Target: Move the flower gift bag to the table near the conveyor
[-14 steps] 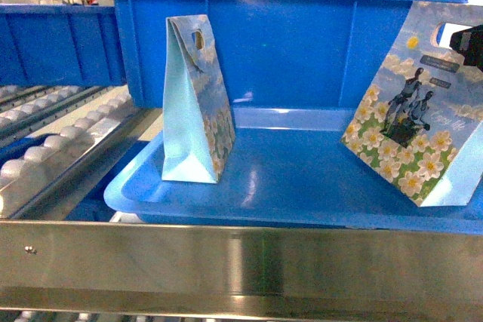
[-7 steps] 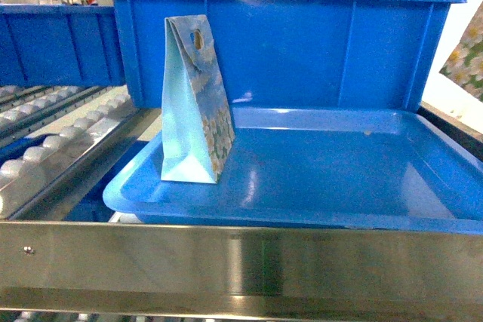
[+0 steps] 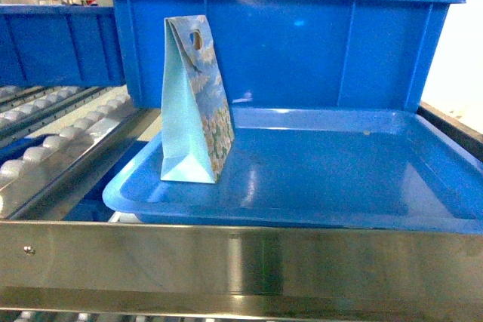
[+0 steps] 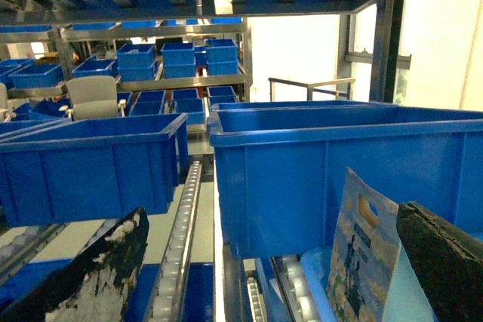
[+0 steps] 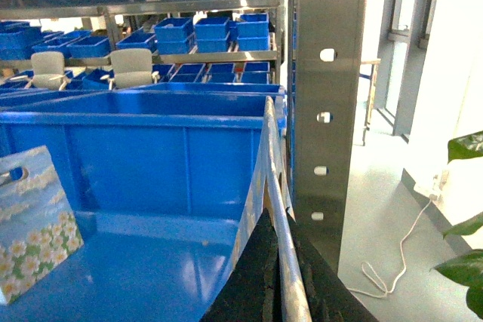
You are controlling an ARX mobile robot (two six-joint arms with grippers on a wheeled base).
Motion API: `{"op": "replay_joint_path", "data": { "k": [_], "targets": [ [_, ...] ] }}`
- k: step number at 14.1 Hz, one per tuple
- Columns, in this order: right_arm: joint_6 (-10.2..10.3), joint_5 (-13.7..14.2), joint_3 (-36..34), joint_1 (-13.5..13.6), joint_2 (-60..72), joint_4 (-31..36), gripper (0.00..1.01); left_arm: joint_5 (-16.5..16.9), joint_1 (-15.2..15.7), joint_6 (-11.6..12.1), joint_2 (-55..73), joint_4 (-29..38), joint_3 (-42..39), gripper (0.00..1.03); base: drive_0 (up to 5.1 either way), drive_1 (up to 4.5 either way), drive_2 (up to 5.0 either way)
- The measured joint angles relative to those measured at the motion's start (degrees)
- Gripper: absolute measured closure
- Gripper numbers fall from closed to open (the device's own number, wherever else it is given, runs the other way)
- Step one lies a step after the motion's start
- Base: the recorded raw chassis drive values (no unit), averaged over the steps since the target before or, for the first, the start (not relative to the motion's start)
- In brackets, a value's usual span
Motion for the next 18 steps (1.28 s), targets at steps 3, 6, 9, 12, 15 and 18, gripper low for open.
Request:
{"op": "replay_joint_path", "data": {
  "k": [3, 6, 9, 12, 15, 18],
  "targets": [
    [-0.2, -4.7, -5.7, -7.2, -11.8, -6.0, 0.99, 0.0, 0.0, 0.0, 0.0, 0.0, 0.0, 0.05, 0.0, 0.00, 0.0],
    [-0.2, -4.7, -5.7, -7.2, -11.7, -6.0, 0.99, -0.9, -1.1, 0.1, 1.6, 0.8, 0.8, 0.05, 0.0, 0.00, 0.0],
    [-0.2, -4.7, -5.7, -7.2, -11.7, -6.0, 0.99, -2.1, -4.6, 0.9, 8.4, 1.3, 7.4, 0.05, 0.0, 0.00, 0.0],
    [-0.2, -4.7, -5.7, -7.2, -11.7, -6.0, 0.99, -3.3, -8.7, 1.7, 19.1, 3.8, 16.8, 0.05, 0.0, 0.00, 0.0],
    [-0.2, -4.7, -5.7, -7.2, -11.7, -6.0, 0.99, -4.9, -10.4, 1.2, 27.6, 2.3, 20.8, 0.05, 0.0, 0.00, 0.0],
    [-0.2, -4.7, -5.7, -7.2, -11.7, -6.0, 0.99, -4.6, -11.3, 0.8, 33.8, 1.4, 23.3, 0.05, 0.0, 0.00, 0.0]
  ]
}}
